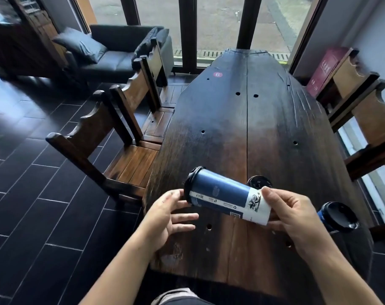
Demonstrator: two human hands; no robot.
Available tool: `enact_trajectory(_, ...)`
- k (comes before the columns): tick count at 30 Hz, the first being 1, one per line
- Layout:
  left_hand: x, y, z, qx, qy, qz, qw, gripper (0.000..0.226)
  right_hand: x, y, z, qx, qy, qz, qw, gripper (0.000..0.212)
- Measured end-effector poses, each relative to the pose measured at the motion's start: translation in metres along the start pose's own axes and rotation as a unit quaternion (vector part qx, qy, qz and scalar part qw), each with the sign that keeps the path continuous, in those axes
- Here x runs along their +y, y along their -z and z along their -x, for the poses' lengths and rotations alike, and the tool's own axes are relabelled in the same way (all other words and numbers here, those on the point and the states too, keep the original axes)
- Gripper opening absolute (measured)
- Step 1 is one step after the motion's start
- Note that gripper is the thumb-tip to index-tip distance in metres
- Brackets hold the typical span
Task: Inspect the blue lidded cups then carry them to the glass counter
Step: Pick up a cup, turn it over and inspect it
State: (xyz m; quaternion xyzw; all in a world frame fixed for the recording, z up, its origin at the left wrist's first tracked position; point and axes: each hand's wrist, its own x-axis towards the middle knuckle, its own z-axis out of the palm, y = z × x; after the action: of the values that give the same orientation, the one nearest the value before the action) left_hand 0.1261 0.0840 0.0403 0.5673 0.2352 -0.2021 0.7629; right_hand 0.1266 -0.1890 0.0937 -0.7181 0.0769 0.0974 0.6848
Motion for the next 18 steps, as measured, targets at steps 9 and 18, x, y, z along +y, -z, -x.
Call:
enact_trajectory(9, 0.023, 0.008, 0.009, -0.143, 0.048, -0.037, 0.988, 0.064, -0.022, -0.006, -0.004, -0.061, 0.009, 0.129, 0.990, 0.050)
enact_trajectory(18, 0.010, 0.008, 0.006, -0.184, 0.009, 0.031, 0.982, 0.066, -0.032, -0.005, 0.002, -0.041, 0.029, 0.177, 0.983, 0.075)
